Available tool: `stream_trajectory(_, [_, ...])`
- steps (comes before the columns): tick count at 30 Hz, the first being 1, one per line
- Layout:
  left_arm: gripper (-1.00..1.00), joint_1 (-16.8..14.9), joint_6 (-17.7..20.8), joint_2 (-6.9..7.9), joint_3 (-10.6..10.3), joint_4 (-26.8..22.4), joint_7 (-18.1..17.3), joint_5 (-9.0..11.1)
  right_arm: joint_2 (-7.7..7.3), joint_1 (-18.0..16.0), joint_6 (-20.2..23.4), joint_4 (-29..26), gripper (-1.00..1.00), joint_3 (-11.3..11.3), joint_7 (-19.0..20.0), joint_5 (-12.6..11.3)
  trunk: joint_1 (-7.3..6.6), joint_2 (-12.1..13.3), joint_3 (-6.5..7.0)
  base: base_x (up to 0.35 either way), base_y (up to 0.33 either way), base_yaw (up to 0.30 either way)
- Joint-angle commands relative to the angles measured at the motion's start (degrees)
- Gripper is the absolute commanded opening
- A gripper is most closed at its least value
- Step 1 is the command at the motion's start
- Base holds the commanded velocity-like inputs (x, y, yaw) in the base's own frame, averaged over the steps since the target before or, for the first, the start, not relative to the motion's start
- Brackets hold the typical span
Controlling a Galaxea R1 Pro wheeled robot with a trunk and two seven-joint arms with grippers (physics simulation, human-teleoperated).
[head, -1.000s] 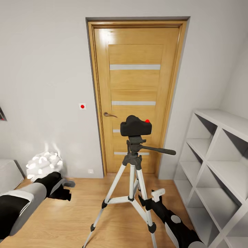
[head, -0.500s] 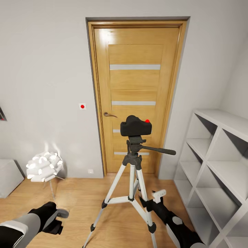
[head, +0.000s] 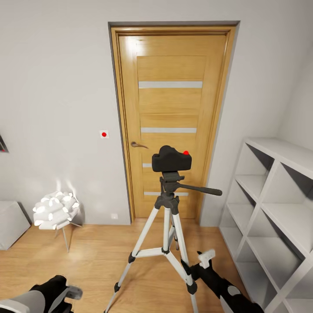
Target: Attach the digital camera to the camera tripod in the bedroom.
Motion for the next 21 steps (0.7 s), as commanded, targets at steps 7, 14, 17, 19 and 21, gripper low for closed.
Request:
stream_trajectory(7, [1.00, 0.9, 0.2, -0.01, -0.5, -0.1, -0.3, 0.2, -0.20, 0.0, -1.9, 3.4, 1.00, 0.0, 0.5, 0.4, 0.04, -0.1, -0.13, 0.000, 0.000, 0.000])
stream_trajectory(14, [1.00, 1.3, 0.1, -0.02, -0.5, -0.1, -0.3, 0.2, -0.23, -0.1, -4.6, 6.6, 1.00, 0.1, 0.6, 0.5, 0.04, -0.1, -0.13, 0.000, 0.000, 0.000])
stream_trajectory(17, [1.00, 1.5, 0.1, -0.02, -0.5, -0.1, -0.3, 0.2, -0.23, -0.1, -5.6, 7.6, 1.00, 0.1, 0.6, 0.5, 0.04, -0.1, -0.13, 0.000, 0.000, 0.000])
stream_trajectory(19, [1.00, 1.6, 0.1, -0.02, -0.5, -0.1, -0.3, 0.2, -0.23, -0.1, -6.0, 8.3, 1.00, 0.1, 0.6, 0.5, 0.04, -0.1, -0.13, 0.000, 0.000, 0.000])
stream_trajectory(21, [1.00, 1.7, 0.1, -0.02, -0.5, -0.1, -0.3, 0.2, -0.23, -0.1, -6.3, 9.0, 1.00, 0.1, 0.6, 0.5, 0.04, -0.1, -0.13, 0.000, 0.000, 0.000])
